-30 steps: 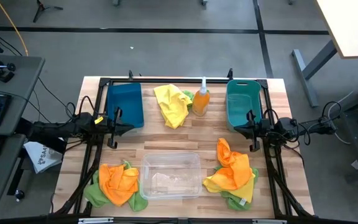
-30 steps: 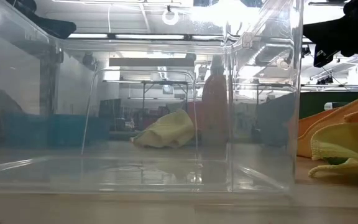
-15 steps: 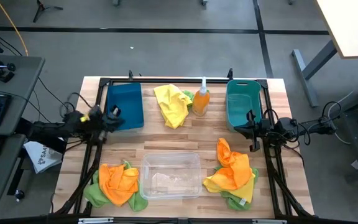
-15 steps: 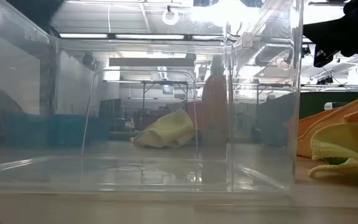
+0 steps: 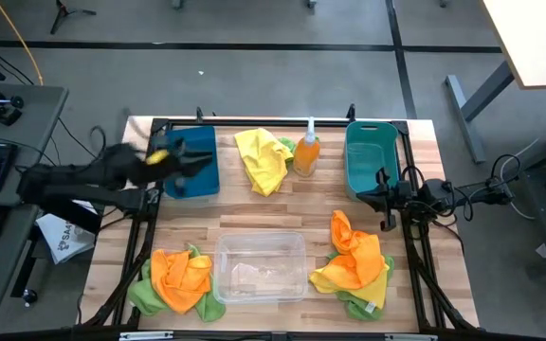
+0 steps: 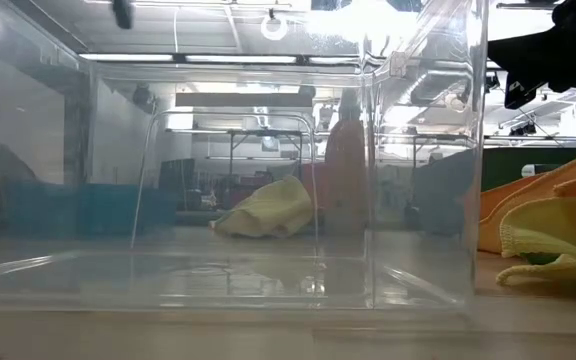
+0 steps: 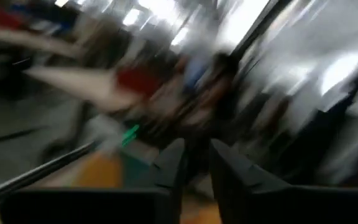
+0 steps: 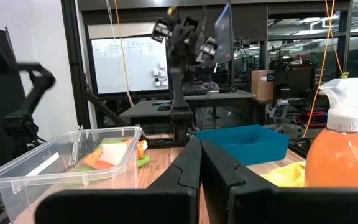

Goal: Sort microfiber towel by color & place in baskets
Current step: Put the top yellow microfiber cloth into the transparent bin

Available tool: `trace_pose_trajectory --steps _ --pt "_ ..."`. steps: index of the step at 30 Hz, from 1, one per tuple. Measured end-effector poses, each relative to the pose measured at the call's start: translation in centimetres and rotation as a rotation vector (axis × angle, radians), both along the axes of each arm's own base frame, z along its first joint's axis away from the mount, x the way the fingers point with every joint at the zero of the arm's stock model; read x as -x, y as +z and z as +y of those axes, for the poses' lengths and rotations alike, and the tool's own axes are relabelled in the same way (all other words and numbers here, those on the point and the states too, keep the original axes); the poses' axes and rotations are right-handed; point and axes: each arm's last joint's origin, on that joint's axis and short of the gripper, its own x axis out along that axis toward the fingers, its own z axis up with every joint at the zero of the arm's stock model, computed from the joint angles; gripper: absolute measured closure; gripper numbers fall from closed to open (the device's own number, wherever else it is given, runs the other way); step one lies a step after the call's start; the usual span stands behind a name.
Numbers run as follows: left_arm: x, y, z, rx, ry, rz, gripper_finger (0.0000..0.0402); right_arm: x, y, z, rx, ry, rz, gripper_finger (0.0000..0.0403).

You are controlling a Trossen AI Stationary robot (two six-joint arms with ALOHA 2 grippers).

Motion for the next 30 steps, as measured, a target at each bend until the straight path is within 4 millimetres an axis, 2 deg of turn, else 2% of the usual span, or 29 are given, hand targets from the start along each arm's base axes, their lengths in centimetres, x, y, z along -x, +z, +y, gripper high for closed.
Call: trace_pose_trajectory --steps 3,6,11,16,22,30 --pt "-3.6 -0.2 1.4 -0.035 0.100 0.351 0.0284 0.0 -0.1 0.0 0.002 0.000 0.008 0.0402" --pt "-7.4 -2.5 3.2 0.005 0.137 0.609 0.0240 0.0 -0.1 0.0 0.004 0.000 0.015 0.0402" --pt "-13.2 -6.8 6.2 0.136 0.081 0.791 0.0184 0.0 -0.2 0.0 0.005 0.000 0.022 0.0402" --pt "-17.6 -9.8 9.2 0.312 0.128 0.850 0.0164 -0.1 -0.3 0.0 0.007 0.000 0.030 0.0402" --pt "-20.4 -12.2 11.8 0.349 0.205 0.950 0.0163 -0.1 -0.3 0.0 0.007 0.000 0.032 0.0402" --pt "-21.2 -15.6 12.9 0.297 0.316 1.093 0.0163 -0.1 -0.3 0.0 0.007 0.000 0.034 0.0402"
